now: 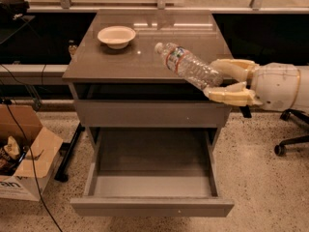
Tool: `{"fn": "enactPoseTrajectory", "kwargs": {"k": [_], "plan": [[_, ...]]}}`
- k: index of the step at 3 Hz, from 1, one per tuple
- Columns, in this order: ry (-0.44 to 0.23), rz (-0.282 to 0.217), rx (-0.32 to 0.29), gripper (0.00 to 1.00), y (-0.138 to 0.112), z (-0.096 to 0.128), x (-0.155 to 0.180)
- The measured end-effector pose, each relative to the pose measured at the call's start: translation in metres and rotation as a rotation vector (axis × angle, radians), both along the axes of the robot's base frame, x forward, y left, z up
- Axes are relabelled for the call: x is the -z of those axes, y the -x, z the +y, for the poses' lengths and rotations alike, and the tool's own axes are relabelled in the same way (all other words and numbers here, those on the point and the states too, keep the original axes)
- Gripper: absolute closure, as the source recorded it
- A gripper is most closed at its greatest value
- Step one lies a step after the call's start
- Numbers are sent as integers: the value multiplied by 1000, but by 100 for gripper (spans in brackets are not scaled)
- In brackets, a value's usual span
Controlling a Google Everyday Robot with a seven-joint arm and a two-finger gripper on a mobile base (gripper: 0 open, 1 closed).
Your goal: Place water bottle into middle drawer
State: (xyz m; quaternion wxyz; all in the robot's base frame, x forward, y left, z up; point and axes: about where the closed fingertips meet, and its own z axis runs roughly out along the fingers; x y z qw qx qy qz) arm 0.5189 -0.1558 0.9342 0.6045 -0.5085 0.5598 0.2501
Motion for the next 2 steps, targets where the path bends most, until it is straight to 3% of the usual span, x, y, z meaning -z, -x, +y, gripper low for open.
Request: {"fn": "enactPoseTrajectory", "kwargs": {"k": [1, 2], "plan": [[11, -4, -34, 100, 8, 4, 2], [34, 31, -58, 100, 5, 7, 17]]}}
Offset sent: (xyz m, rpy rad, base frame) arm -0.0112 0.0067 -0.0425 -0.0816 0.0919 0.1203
